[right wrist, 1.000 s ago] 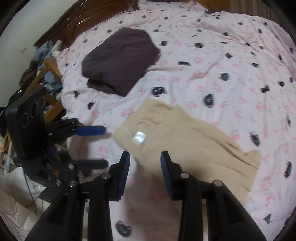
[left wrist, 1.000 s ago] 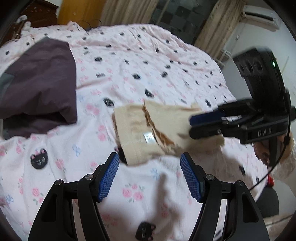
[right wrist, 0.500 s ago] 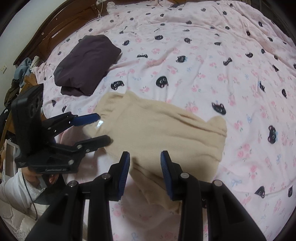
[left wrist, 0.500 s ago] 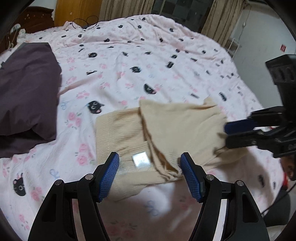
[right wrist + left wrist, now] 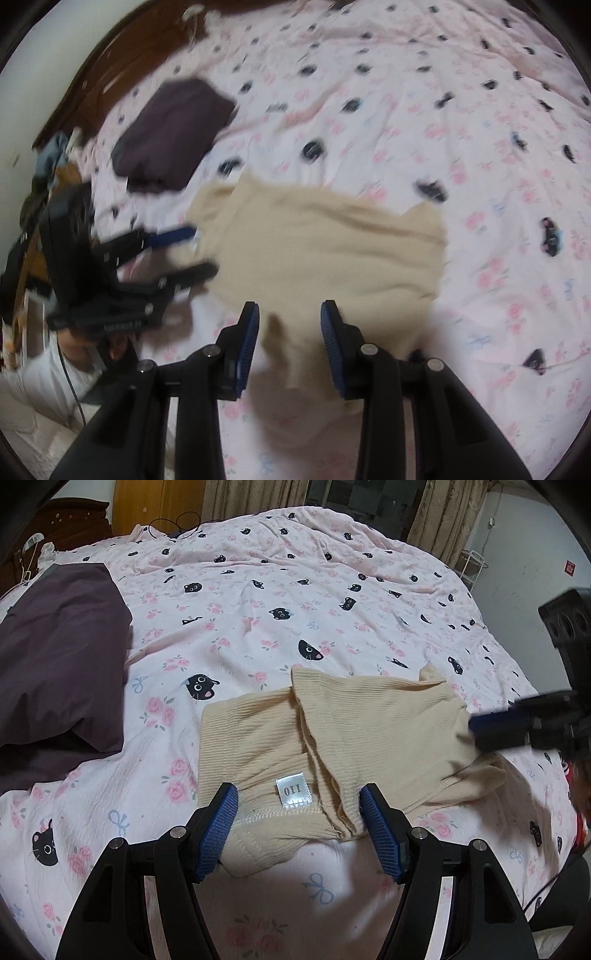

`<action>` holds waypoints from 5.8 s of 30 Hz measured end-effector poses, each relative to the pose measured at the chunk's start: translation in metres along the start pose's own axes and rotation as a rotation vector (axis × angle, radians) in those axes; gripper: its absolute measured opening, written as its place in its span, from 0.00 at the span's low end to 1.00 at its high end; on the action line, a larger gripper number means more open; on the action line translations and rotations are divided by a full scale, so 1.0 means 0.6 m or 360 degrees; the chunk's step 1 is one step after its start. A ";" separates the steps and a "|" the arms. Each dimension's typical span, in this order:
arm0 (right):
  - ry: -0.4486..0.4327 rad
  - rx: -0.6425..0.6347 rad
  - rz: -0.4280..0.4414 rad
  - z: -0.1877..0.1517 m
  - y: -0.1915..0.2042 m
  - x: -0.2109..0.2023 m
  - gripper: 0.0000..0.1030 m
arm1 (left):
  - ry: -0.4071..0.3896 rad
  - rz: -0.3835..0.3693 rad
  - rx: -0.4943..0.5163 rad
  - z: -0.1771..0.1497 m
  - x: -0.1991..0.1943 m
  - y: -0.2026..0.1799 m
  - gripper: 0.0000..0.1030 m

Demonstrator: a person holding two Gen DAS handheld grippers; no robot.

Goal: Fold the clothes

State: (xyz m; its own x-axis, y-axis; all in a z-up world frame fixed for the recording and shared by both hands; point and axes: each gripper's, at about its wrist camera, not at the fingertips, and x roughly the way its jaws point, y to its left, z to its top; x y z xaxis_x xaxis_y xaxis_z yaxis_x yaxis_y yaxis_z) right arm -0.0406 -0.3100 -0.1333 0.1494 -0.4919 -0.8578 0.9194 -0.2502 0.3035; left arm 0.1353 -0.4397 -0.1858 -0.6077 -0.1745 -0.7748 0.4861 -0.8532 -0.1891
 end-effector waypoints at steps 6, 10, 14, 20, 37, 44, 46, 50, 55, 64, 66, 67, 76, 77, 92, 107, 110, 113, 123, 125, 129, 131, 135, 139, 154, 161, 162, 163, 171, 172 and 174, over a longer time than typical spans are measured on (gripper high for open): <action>-0.0042 0.0092 -0.0136 0.025 -0.053 0.003 0.35 | -0.0002 -0.0001 0.0002 -0.001 0.000 0.000 0.62; -0.0061 0.0104 -0.0229 0.030 -0.071 0.013 0.35 | -0.0002 -0.0007 -0.0003 0.000 0.001 0.001 0.62; -0.0050 0.0121 -0.0274 0.036 -0.091 0.027 0.35 | -0.0002 -0.0009 -0.0004 -0.001 0.003 0.001 0.62; -0.0058 0.0128 -0.0323 0.062 -0.106 0.044 0.35 | -0.0002 -0.0011 -0.0004 -0.001 0.004 0.001 0.63; -0.0086 0.0020 -0.0273 0.082 -0.118 -0.006 0.35 | -0.0141 -0.0166 0.0081 0.034 -0.022 -0.138 0.63; -0.0069 -0.0063 -0.0256 0.048 -0.130 -0.039 0.35 | -0.0068 -0.0024 0.0137 0.058 0.033 -0.209 0.63; -0.0064 -0.0109 -0.0223 0.032 -0.122 -0.048 0.35 | -0.0053 -0.0022 0.0119 0.055 0.032 -0.202 0.63; -0.0071 -0.0258 -0.0228 -0.014 -0.085 -0.058 0.35 | -0.0007 -0.0021 0.0045 0.055 0.031 -0.175 0.63; -0.0067 -0.0359 -0.0287 -0.067 -0.050 -0.040 0.32 | 0.0005 -0.0093 -0.0100 0.061 0.028 -0.151 0.63; -0.0034 -0.0371 -0.0295 -0.084 -0.045 -0.017 0.22 | 0.0039 -0.0128 -0.0013 0.053 0.023 -0.183 0.63; -0.0039 -0.0377 -0.0304 -0.081 -0.049 -0.026 0.22 | 0.0053 -0.0113 0.0035 0.049 0.027 -0.197 0.63; -0.0042 -0.0374 -0.0306 -0.078 -0.052 -0.030 0.22 | 0.0057 -0.0108 0.0052 0.048 0.028 -0.202 0.63; -0.0062 -0.0336 -0.0303 -0.070 -0.068 -0.056 0.22 | 0.0026 -0.0106 0.0215 0.047 0.044 -0.247 0.55; -0.0063 -0.0334 -0.0304 -0.072 -0.069 -0.056 0.22 | 0.0022 -0.0124 0.0229 0.047 0.044 -0.252 0.51; -0.0110 -0.0218 -0.0331 -0.090 -0.126 -0.099 0.22 | -0.0198 -0.0144 0.0105 0.007 0.009 -0.350 0.36; -0.0130 -0.0138 -0.0281 -0.097 -0.165 -0.122 0.22 | -0.0456 -0.0066 -0.0544 -0.025 0.009 -0.291 0.36; -0.0128 -0.0130 -0.0263 -0.096 -0.166 -0.118 0.22 | -0.0469 0.0026 -0.0473 -0.020 0.002 -0.299 0.37; -0.0123 -0.0120 -0.0239 -0.095 -0.166 -0.114 0.22 | -0.0505 0.0145 -0.0346 -0.014 -0.008 -0.312 0.37; -0.0101 -0.0147 -0.0243 -0.080 -0.160 -0.099 0.22 | -0.0354 0.0203 -0.0253 0.007 0.037 -0.307 0.36; -0.0107 -0.0155 -0.0250 -0.071 -0.159 -0.098 0.22 | -0.0319 0.0211 -0.0277 0.008 0.044 -0.303 0.36; -0.0113 -0.0172 -0.0211 -0.040 -0.155 -0.090 0.22 | -0.0173 0.0267 -0.0282 -0.001 0.074 -0.302 0.36; -0.0099 -0.0224 -0.0201 -0.022 -0.145 -0.080 0.22 | -0.0187 0.0317 -0.0237 -0.007 0.072 -0.313 0.36; -0.0051 -0.0347 -0.0205 0.008 -0.124 -0.046 0.22 | -0.0207 0.0336 -0.0246 -0.016 0.068 -0.315 0.36; -0.0001 -0.0451 -0.0229 0.031 -0.111 -0.007 0.22 | -0.0218 0.0336 -0.0256 -0.019 0.067 -0.314 0.36; 0.0158 -0.0702 -0.0190 0.058 -0.090 0.053 0.11 | -0.0229 0.0368 -0.0239 -0.021 0.069 -0.318 0.36; 0.0177 -0.0740 -0.0185 0.059 -0.085 0.057 0.03 | -0.0227 0.0370 -0.0242 -0.019 0.070 -0.317 0.36; 0.0172 -0.0741 -0.0191 0.060 -0.084 0.055 0.03 | -0.0226 0.0369 -0.0243 -0.019 0.070 -0.317 0.36; 0.0164 -0.0741 -0.0199 0.061 -0.085 0.054 0.03 | -0.0227 0.0368 -0.0244 -0.019 0.070 -0.317 0.36; 0.0075 -0.0738 -0.0253 0.082 -0.085 0.036 0.03 | -0.0224 0.0371 -0.0246 -0.019 0.070 -0.317 0.36; 0.0064 -0.0739 -0.0256 0.084 -0.083 0.035 0.03 | -0.0224 0.0372 -0.0245 -0.020 0.070 -0.317 0.36; 0.0041 -0.0743 -0.0260 0.089 -0.079 0.033 0.03 | -0.0224 0.0372 -0.0246 -0.020 0.070 -0.317 0.36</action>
State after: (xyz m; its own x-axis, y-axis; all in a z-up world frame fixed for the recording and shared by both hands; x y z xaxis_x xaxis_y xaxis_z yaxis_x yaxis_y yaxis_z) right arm -0.1006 -0.3527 -0.1422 -0.0069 -0.4551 -0.8904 0.9955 0.0808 -0.0490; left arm 0.0251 -0.2788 -0.1897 -0.5440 -0.4324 -0.7191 0.7059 -0.6992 -0.1136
